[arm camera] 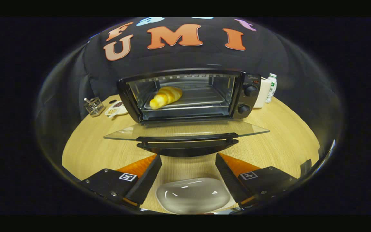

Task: Open the toaster oven, put the food inside, and close the toaster oven door.

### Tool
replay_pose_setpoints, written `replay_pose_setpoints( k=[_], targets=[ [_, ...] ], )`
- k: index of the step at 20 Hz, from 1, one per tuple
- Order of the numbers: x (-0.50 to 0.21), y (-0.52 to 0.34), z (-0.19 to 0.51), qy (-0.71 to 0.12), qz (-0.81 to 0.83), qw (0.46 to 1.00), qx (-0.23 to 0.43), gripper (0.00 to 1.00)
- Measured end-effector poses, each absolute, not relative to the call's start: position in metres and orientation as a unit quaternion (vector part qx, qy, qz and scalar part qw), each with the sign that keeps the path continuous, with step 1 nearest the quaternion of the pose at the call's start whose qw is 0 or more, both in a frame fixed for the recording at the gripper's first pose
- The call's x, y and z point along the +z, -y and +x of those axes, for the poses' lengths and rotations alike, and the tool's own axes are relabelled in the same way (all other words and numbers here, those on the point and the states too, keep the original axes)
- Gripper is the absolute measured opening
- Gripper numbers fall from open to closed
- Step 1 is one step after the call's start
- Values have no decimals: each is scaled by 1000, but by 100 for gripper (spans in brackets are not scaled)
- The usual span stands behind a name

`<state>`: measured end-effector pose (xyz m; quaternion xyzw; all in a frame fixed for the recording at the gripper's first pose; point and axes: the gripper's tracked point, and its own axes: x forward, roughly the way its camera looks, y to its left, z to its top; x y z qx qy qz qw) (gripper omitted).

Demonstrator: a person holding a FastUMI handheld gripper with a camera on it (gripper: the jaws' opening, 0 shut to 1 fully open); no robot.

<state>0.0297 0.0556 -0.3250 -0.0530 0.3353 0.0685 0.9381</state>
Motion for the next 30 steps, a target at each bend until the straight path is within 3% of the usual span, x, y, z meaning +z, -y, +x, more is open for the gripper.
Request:
replay_pose_setpoints(
  k=[7, 20, 30],
  targets=[
    [-259, -63, 73, -267, -33, 961, 68, 100],
    [-225, -71, 107, -232, -3, 971, 61, 99],
    [-116, -67, 114, -141, -10, 988, 65, 99]
  ],
)
